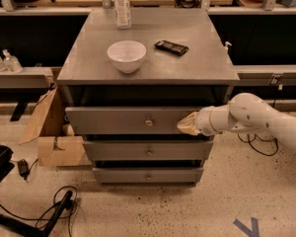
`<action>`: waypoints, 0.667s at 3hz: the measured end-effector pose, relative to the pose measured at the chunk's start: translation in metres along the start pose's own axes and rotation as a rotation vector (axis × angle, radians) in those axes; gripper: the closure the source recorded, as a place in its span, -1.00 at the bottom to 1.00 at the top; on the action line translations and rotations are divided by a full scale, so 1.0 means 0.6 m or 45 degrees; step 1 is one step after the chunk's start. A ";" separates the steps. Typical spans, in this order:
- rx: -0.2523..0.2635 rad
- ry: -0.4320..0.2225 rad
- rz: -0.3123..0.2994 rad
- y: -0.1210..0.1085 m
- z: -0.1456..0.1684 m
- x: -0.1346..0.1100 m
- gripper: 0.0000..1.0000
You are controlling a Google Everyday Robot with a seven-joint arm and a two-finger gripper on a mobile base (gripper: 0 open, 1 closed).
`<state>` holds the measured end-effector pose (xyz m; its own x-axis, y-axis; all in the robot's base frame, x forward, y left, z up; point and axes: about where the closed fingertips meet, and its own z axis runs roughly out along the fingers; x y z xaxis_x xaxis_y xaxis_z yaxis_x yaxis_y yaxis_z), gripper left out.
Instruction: Close top drawer
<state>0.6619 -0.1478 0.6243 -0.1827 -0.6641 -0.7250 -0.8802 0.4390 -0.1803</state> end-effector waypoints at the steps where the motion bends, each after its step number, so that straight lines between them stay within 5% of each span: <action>1: 0.025 -0.009 0.000 -0.005 0.000 -0.006 1.00; 2: 0.020 -0.009 0.000 -0.003 0.003 -0.007 0.65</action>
Offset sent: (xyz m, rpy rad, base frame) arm 0.0029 0.0010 0.0030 0.0022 -0.0139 -0.0117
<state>0.6650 -0.1444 0.6263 -0.1793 -0.6597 -0.7298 -0.8733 0.4483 -0.1907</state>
